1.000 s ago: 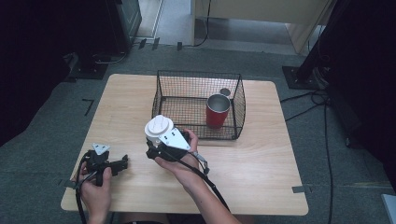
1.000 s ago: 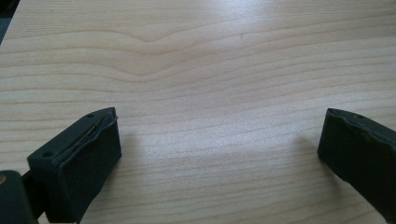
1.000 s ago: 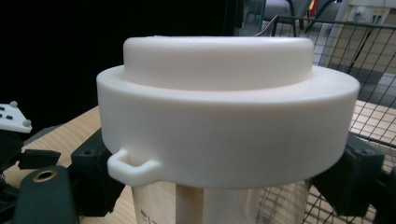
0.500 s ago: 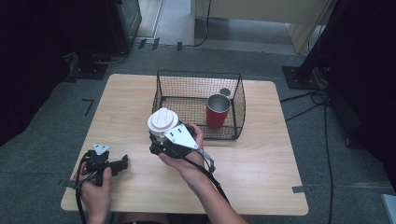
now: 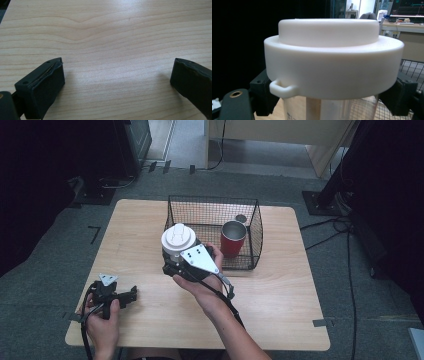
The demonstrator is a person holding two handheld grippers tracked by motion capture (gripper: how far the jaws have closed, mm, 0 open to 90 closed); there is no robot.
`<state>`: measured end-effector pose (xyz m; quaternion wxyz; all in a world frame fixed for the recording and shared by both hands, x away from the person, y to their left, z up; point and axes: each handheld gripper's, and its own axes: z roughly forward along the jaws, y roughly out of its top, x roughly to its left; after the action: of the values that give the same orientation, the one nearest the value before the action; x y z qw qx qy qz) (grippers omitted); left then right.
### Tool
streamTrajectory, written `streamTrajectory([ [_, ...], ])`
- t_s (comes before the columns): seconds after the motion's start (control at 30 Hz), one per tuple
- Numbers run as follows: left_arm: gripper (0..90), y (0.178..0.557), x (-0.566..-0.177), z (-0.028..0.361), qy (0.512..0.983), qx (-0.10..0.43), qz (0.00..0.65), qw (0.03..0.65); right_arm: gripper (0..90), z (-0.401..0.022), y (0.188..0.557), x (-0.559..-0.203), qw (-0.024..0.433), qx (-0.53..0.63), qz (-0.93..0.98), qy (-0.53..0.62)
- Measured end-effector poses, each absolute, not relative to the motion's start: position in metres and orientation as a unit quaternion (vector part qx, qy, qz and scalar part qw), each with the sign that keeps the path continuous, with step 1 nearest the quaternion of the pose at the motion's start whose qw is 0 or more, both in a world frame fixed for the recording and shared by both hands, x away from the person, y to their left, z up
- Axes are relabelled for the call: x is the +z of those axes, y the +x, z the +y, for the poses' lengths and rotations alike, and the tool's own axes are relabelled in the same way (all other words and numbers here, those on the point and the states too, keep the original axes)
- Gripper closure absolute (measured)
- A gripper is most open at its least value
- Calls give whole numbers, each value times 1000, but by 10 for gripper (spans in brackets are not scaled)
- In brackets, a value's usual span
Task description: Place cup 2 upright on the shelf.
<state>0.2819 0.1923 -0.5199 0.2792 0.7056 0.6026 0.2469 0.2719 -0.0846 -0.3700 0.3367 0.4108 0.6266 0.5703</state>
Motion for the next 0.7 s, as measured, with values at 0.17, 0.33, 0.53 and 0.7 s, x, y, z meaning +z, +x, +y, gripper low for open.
streamTrajectory([
  [0.17,0,282,-520,192,705,247,603,279,158,-87,277,-361,344,578,613,414],
  [0.33,0,282,-520,192,707,247,602,278,158,-88,283,-353,351,585,604,413],
  [0.53,0,282,-520,192,706,246,603,279,158,-87,292,-343,362,589,595,410],
  [0.7,0,282,-520,192,707,246,602,278,158,-86,301,-338,364,595,585,414],
])
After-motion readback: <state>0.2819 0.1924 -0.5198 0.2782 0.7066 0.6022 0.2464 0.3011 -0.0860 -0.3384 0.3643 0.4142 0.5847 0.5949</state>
